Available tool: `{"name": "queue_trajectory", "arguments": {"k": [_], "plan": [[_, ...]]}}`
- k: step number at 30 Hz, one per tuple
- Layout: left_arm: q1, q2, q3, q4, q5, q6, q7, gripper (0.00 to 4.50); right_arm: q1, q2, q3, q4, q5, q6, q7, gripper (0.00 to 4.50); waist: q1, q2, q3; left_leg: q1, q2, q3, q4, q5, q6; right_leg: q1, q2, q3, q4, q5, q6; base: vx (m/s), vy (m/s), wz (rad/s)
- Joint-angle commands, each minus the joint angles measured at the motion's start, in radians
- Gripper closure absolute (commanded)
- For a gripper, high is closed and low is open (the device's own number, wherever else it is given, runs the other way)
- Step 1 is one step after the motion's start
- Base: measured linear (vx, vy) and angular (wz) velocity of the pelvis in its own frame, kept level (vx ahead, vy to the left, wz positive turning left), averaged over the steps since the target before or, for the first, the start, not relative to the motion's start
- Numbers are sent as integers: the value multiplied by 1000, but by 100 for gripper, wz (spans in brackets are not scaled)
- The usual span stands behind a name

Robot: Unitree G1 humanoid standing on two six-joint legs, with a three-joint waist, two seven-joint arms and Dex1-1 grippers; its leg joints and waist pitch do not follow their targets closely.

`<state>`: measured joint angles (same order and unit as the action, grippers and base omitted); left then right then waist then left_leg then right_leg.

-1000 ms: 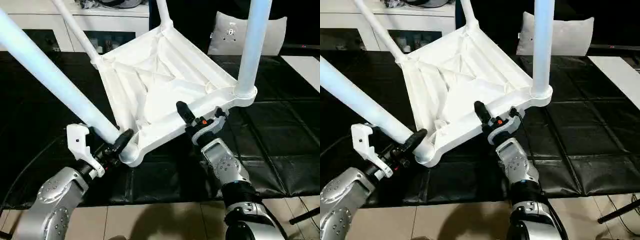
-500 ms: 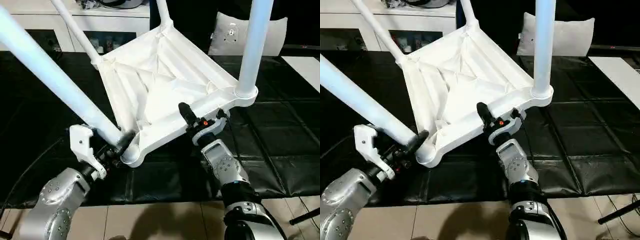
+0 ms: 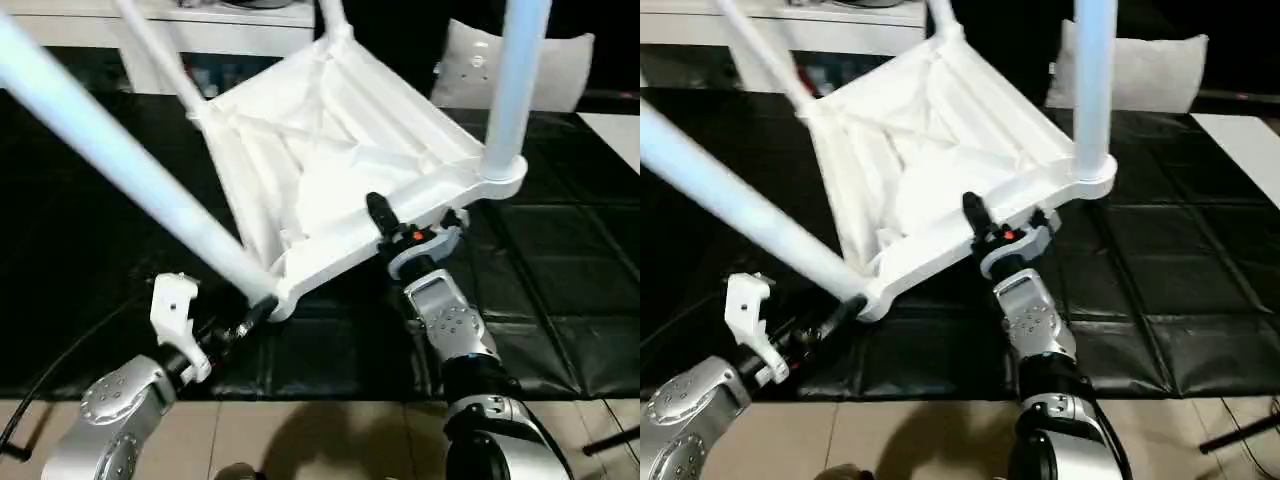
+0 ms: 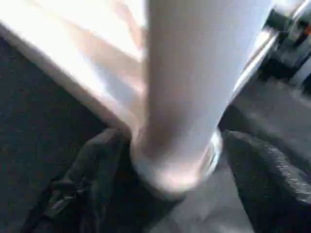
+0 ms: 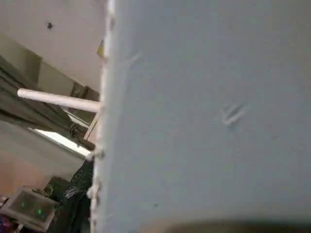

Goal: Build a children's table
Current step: Flip table

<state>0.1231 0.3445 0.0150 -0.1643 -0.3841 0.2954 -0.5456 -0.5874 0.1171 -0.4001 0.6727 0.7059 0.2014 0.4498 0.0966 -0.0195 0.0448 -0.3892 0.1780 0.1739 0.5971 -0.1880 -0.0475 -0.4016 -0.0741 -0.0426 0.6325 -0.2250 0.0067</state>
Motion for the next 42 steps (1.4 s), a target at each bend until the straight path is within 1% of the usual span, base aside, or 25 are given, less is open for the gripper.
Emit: {"name": "queue_trajectory", "arguments": {"k": [1, 3, 4, 6, 8, 10, 13, 16, 17, 19, 20, 23, 24, 26, 27, 29, 32, 33, 34, 35, 36, 37, 39, 40, 42], "plan": [[12, 18, -1, 60, 38, -60, -42, 46, -67, -53, -66, -132, 24, -121, -18, 240, 0, 12, -64, 34, 45, -5, -64, -54, 40, 46, -53, 37, -56, 84, -209, 0, 0, 0], [4, 23, 6, 136, 52, -126, -68, 29, -64, -70, -70, -153, 9, -139, -30, 241, 10, 11, -64, 37, 46, -5, -66, -67, 25, 44, -53, 38, -57, 69, -194, 0, 0, 0], [-12, 31, 11, 226, 72, -207, -93, 29, -57, -86, -67, -174, -16, -158, -42, 241, 15, 11, -63, 37, 44, -5, -66, -72, 22, 41, -52, 38, -59, 66, -186, 0, 0, 0], [-23, 38, 14, 294, 79, -266, -126, 12, -50, -98, -71, -196, -38, -185, -59, 241, 17, 11, -64, 34, 44, -7, -70, -81, 11, 45, -56, 39, -60, 53, -170, 0, 0, 0], [-28, 40, 12, 319, 83, -291, -142, 0, -47, -103, -77, -207, -35, -180, -66, 242, 14, 10, -63, 31, 46, -7, -74, -117, -7, 45, -59, 39, -60, 26, -172, 0, 0, 0], [-32, 49, 1, 331, 91, -326, -171, 0, -30, -128, -65, -238, -64, -178, -75, 246, 12, 9, -61, 31, 46, -7, -76, -138, -12, 44, -60, 40, -64, -4, -171, 0, 0, 0], [-30, 49, -10, 294, 82, -359, -213, 0, 8, -179, -22, -293, -134, -154, -108, 249, 13, 9, -62, 31, 47, -7, -75, -139, -18, 43, -61, 41, -64, -8, -165, 0, 0, 0], [-43, 45, -22, 263, 73, -381, -235, 0, 37, -217, 11, -346, -195, -136, -142, 249, 12, 10, -61, 27, 44, -6, -73, -124, -12, 44, -58, 41, -62, 15, -168, 0, 0, 0], [-58, 50, -37, 213, 68, -371, -243, 0, 62, -250, 45, -400, -262, -102, -175, 249, 11, 10, -60, 28, 45, -7, -74, -126, -16, 44, -57, 41, -63, 6, -163, 0, 0, 0], [-63, 53, -41, 190, 65, -363, -246, 0, 70, -261, 58, -419, -286, -88, -187, 249, 12, 10, -62, 30, 46, -6, -73, -125, -17, 43, -56, 41, -61, 13, -163, 0, 0, 0], [-72, 65, -47, 140, 56, -340, -254, 0, 78, -272, 68, -454, -309, -53, -219, 249, 10, 8, -59, 27, 44, -7, -75, -133, -21, 45, -55, 41, -63, -6, -160, 0, 0, 0], [-95, 69, -42, 91, 54, -334, -252, 0, 80, -293, 81, -493, -340, -11, -278, 249, 5, 7, -57, 30, 42, -6, -76, -170, -30, 43, -54, 43, -69, -75, -148, 0, 0, 0], [-131, 59, -58, 8, 66, -269, -204, 0, 81, -304, 94, -503, -362, -7, -288, 249, 3, 7, -56, 29, 42, -6, -77, -176, -34, 44, -55, 43, -70, -87, -146, 0, 0, 0], [-179, 45, -82, -108, 68, -173, -143, 0, 82, -316, 109, -517, -391, 0, -304, 250, 2, 10, -57, 37, 46, -6, -76, -197, -47, 38, -52, 42, -67, -87, -150, 0, 0, 0], [-179, 45, -82, -108, 68, -173, -143, 0, 82, -316, 109, -517, -391, 0, -304, 250, 3, 9, -56, 34, 46, -7, -76, -194, -47, 40, -53, 42, -68, -88, -151, 0, 0, 0], [-204, 38, -88, -182, 44, -119, -114, 0, 80, -313, 109, -548, -388, 37, -347, 250, 2, 5, -57, 29, 41, -7, -74, -173, -46, 44, -50, 42, -65, -74, -139, 0, 0, 0], [-230, 44, -85, -254, 32, -56, -79, 0, 83, -313, 153, -598, -458, 94, -410, 251, -1, 4, -59, 25, 35, -6, -69, -143, -44, 44, -45, 42, -64, -54, -128, 0, 0, 0], [-232, 46, -84, -260, 36, -50, -74, 0, 83, -307, 155, -601, -455, 104, -417, 251, -1, 5, -59, 26, 35, -5, -70, -144, -45, 43, -44, 42, -65, -56, -125, 0, 0, 0], [-239, 53, -79, -270, 61, -32, -59, 0, 82, -286, 164, -609, -448, 126, -435, 251, -1, 4, -58, 26, 34, -5, -70, -153, -48, 42, -44, 42, -68, -74, -117, 0, 0, 0], [-244, 55, -78, -270, 74, -30, -53, 0, 82, -283, 172, -609, -457, 124, -439, 251, -1, 5, -57, 27, 36, -5, -71, -160, -51, 40, -44, 42, -68, -83, -113, 0, 0, 0], [-261, 61, -77, -271, 119, -18, -31, 0, 85, -282, 200, -608, -491, 116, -442, 251, -2, 6, -56, 29, 37, -7, -73, -179, -58, 38, -44, 41, -72, -110, -104, 0, 0, 0], [-262, 61, -77, -271, 123, -17, -29, 0, 85, -283, 202, -608, -493, 115, -442, 251, -3, 6, -57, 30, 37, -7, -73, -188, -63, 38, -43, 41, -72, -118, -99, 0, 0, 0], [-301, 86, -81, -268, 199, 8, 14, 0, 92, -278, 260, -622, -519, 154, -436, 251, -6, 6, -57, 27, 34, -11, -75, -197, -74, 40, -42, 41, -72, -130, -80, 0, 0, 0], [-301, 86, -81, -268, 199, 8, 14, 0, 92, -278, 260, -622, -519, 154, -436, 251, -6, 6, -57, 27, 35, -12, -75, -198, -75, 40, -42, 41, -72, -129, -78, 0, 0, 0], [-343, 106, -78, -256, 252, 4, 55, 0, 93, -285, 315, -631, -562, 182, -438, 251, -9, 4, -58, 27, 34, -12, -75, -198, -79, 39, -44, 41, -72, -126, -78, 0, 0, 0]]}}
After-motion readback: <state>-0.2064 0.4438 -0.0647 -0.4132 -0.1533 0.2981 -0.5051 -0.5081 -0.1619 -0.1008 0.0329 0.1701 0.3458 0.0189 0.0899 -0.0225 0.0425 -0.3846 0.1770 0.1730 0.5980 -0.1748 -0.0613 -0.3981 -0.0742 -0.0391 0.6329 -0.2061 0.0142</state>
